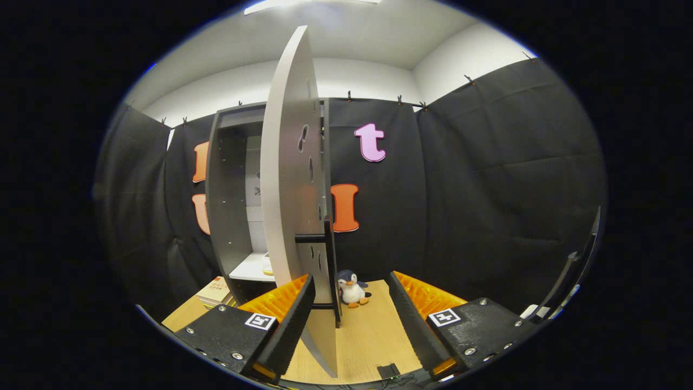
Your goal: Open the shoe cabinet door, grab the shoes and put them into the shoe cabinet, then close the shoe cabinet door.
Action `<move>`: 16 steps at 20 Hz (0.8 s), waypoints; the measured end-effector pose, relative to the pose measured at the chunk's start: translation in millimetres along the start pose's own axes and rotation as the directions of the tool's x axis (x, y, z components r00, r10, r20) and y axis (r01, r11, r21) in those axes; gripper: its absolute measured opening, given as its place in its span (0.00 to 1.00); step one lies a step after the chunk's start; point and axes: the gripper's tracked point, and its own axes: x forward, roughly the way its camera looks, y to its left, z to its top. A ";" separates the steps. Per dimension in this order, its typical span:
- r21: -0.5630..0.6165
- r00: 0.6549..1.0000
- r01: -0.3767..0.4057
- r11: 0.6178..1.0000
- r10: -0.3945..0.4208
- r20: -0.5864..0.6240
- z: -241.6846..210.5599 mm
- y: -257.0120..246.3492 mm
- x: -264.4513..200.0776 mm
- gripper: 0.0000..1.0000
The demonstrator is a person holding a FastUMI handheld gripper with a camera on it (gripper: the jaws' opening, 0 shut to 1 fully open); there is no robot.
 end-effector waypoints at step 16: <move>0.013 0.954 -0.298 0.954 0.298 0.008 -1.7 117.8 25.8 0.87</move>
